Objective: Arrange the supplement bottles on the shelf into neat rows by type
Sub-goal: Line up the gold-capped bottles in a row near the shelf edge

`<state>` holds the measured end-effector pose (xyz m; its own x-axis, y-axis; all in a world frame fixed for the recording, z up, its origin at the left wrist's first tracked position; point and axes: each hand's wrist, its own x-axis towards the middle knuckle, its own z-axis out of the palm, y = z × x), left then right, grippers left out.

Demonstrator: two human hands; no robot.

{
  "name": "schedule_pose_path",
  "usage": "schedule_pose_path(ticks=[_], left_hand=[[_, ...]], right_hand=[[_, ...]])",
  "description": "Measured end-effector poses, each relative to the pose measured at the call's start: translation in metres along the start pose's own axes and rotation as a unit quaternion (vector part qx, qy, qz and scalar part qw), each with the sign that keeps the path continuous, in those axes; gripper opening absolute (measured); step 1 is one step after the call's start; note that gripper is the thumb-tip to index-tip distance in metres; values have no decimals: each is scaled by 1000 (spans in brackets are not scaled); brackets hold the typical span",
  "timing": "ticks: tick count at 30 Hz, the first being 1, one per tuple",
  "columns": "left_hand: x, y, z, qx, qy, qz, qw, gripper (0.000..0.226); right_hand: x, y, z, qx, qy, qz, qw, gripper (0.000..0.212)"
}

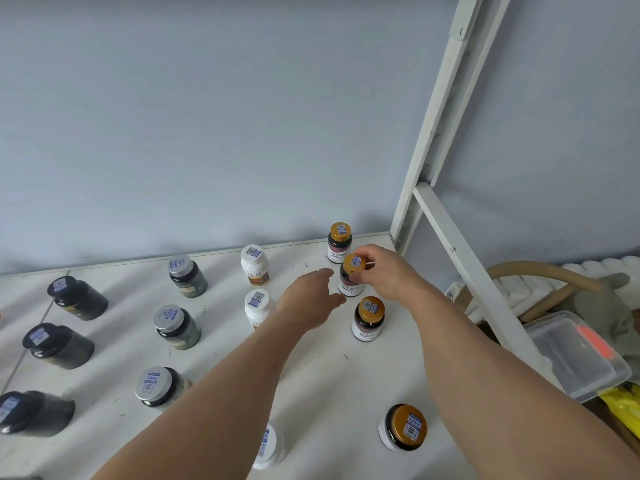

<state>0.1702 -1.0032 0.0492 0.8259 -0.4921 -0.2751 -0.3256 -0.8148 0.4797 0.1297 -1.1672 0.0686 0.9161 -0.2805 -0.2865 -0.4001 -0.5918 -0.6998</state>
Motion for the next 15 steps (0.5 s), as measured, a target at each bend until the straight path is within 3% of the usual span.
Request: schedule_pose_path(ticks=[6, 9, 15], left_hand=[[4, 6, -2, -111, -4, -13, 994, 65], [2, 10, -8, -159, -5, -6, 987, 54], [-6, 17, -22, -256, -34, 19, 966, 35]], right_hand=[[-5, -11, -12, 10, 20, -24, 999, 35], [-9, -23, -22, 10, 17, -46, 999, 23], [-10, -37, -35, 70, 43, -43, 996, 23]])
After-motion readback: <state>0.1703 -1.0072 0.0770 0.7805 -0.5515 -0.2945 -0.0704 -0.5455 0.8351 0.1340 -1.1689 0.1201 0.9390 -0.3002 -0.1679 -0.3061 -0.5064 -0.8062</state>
